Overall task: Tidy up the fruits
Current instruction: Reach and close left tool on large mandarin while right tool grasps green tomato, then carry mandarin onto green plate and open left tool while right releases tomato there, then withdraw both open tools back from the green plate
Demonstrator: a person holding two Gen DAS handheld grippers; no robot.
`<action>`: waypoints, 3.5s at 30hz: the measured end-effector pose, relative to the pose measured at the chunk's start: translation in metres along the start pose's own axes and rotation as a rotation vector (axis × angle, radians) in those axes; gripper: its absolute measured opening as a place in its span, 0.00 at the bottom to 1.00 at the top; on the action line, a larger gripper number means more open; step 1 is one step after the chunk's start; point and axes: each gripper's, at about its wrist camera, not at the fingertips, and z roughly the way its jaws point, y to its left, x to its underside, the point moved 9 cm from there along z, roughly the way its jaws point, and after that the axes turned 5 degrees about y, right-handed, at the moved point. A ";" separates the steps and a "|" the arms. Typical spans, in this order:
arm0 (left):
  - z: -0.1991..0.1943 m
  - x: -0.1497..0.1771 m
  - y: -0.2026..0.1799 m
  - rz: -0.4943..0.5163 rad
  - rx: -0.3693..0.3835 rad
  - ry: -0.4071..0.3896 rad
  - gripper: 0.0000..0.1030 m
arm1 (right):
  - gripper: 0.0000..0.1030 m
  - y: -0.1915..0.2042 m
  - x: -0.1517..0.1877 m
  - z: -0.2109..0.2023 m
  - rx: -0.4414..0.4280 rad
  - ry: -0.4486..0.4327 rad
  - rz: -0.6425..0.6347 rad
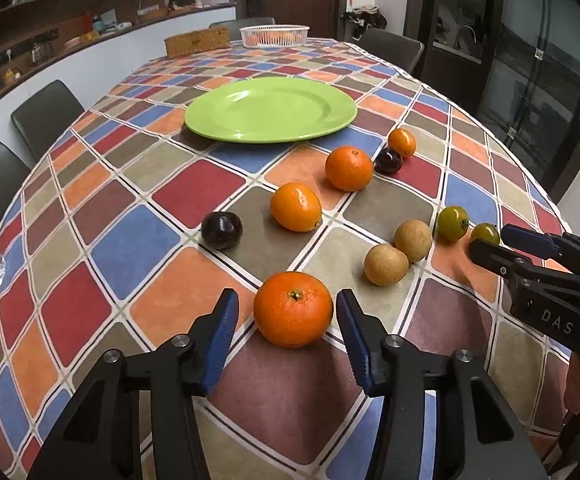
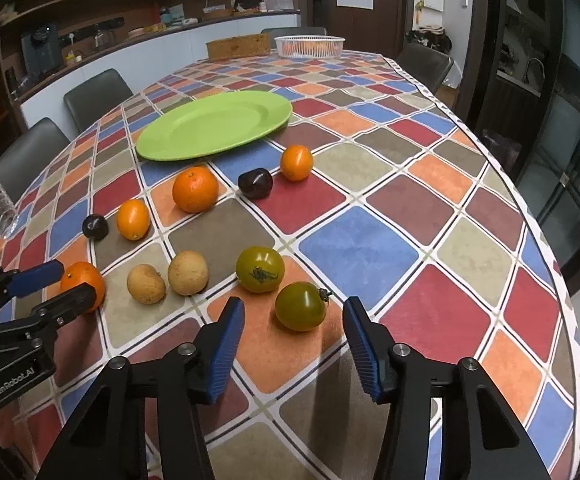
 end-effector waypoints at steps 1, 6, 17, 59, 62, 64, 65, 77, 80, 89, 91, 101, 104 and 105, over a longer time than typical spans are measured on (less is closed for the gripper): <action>0.002 0.000 0.000 -0.001 0.004 0.006 0.47 | 0.48 0.000 0.000 0.002 0.000 0.006 -0.001; 0.009 0.000 -0.002 0.003 0.016 0.024 0.42 | 0.40 -0.001 0.000 0.009 -0.015 0.030 0.002; 0.013 -0.002 -0.002 0.007 0.023 0.037 0.40 | 0.28 0.000 0.000 0.017 -0.024 0.056 0.001; -0.039 -0.133 0.019 0.061 0.074 -0.188 0.39 | 0.28 0.061 -0.122 -0.037 -0.187 -0.157 -0.146; -0.030 -0.145 0.025 0.061 0.072 -0.175 0.39 | 0.28 0.066 -0.138 -0.027 -0.193 -0.145 -0.169; -0.020 -0.154 0.029 0.063 0.083 -0.160 0.39 | 0.28 0.069 -0.148 -0.018 -0.201 -0.131 -0.184; -0.017 -0.157 0.030 0.065 0.084 -0.157 0.39 | 0.28 0.070 -0.154 -0.012 -0.199 -0.122 -0.188; 0.057 -0.189 0.050 0.062 0.109 -0.052 0.39 | 0.28 0.076 -0.187 0.064 -0.209 0.006 -0.226; 0.077 -0.192 0.054 0.051 0.112 -0.006 0.39 | 0.28 0.076 -0.194 0.082 -0.202 0.029 -0.231; 0.099 -0.195 0.061 0.054 0.105 0.030 0.49 | 0.28 0.073 -0.204 0.107 -0.207 0.060 -0.205; 0.096 -0.197 0.060 0.055 0.104 0.017 0.57 | 0.28 0.072 -0.203 0.104 -0.197 0.051 -0.207; 0.047 -0.193 0.060 0.056 0.047 -0.065 0.58 | 0.34 0.067 -0.196 0.076 -0.198 0.007 -0.176; 0.023 -0.188 0.057 0.051 0.032 -0.106 0.61 | 0.42 0.064 -0.194 0.058 -0.200 -0.023 -0.166; 0.016 -0.186 0.055 0.054 0.021 -0.121 0.62 | 0.45 0.064 -0.194 0.053 -0.199 -0.033 -0.165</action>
